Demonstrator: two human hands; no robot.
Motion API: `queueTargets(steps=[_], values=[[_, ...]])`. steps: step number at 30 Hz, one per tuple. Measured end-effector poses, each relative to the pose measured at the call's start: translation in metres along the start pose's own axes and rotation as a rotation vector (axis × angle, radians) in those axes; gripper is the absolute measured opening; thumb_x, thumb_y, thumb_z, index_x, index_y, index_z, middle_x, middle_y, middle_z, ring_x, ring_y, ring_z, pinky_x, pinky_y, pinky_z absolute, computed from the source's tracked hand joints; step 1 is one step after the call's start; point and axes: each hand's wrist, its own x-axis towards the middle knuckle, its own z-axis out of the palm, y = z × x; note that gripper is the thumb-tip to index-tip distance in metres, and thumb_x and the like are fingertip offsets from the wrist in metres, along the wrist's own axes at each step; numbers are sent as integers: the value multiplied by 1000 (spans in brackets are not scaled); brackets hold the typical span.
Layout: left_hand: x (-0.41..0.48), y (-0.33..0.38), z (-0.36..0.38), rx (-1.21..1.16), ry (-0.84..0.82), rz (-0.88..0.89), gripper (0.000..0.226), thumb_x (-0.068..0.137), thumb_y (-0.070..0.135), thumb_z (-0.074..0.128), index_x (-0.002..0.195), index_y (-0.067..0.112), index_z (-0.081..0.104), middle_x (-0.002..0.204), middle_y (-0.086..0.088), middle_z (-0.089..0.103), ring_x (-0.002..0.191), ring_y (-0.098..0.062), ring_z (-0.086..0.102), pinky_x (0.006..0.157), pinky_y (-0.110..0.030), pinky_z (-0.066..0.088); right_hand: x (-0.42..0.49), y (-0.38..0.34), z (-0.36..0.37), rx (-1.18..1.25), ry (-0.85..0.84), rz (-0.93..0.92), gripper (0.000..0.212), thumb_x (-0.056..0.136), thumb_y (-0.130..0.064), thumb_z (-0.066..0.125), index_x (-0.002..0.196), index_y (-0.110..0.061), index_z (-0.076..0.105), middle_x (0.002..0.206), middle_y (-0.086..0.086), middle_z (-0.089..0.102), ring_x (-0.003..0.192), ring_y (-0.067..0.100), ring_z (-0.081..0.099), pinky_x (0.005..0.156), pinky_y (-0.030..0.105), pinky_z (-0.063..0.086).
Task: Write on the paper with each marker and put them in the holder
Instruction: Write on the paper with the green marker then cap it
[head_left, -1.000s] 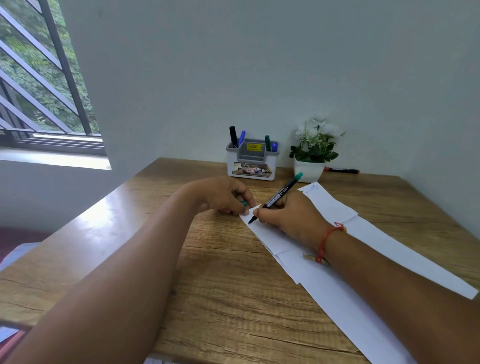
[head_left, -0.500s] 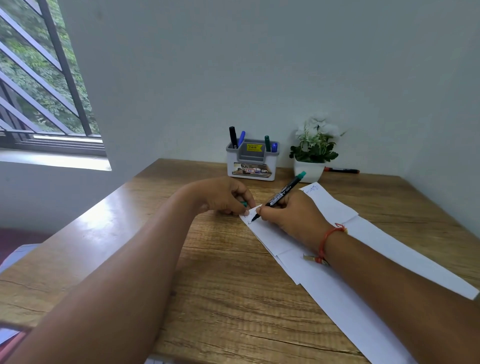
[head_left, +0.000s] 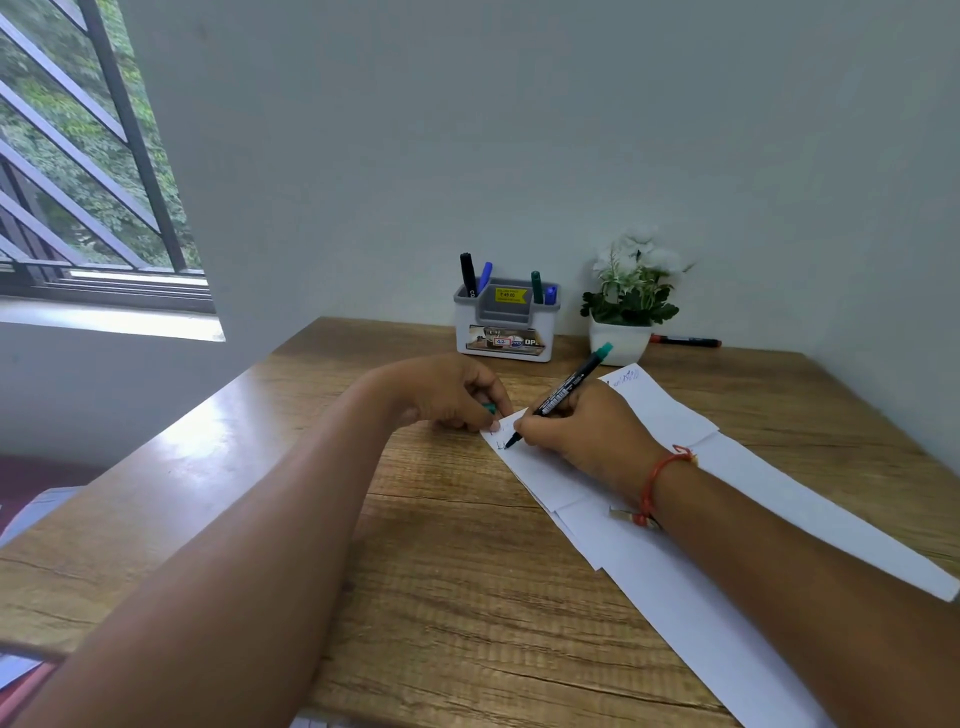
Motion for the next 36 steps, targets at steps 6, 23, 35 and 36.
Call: queueTargets(steps=[6, 23, 35, 36], values=[[0, 1, 0, 1, -1, -12, 24, 84, 3, 74, 107, 11, 73, 76, 2, 68, 62, -7, 58, 53, -15, 45, 2, 3, 1, -10, 31, 1, 22, 82, -31, 71, 88, -9, 76, 80, 10, 74, 69, 13, 60, 64, 32, 47], [-1, 3, 1, 10, -7, -24, 24, 84, 3, 74, 107, 11, 72, 81, -1, 68, 64, -7, 58, 53, -14, 46, 1, 3, 0, 18, 30, 23, 20, 83, -30, 71, 85, -10, 74, 73, 6, 69, 67, 10, 57, 62, 29, 45], [-1, 3, 0, 15, -15, -34, 24, 86, 3, 72, 108, 11, 72, 84, -1, 69, 66, -8, 57, 53, -15, 45, 4, 5, 1, 6, 20, 31, 28, 83, -32, 70, 90, -5, 74, 70, 5, 65, 65, 13, 54, 62, 33, 44], [-1, 3, 0, 18, -16, -33, 24, 85, 3, 72, 108, 11, 72, 84, -2, 69, 67, -9, 57, 53, -15, 45, 5, 5, 1, 5, 24, 27, 28, 83, -32, 70, 91, -6, 75, 72, 5, 67, 65, 12, 55, 62, 32, 44]])
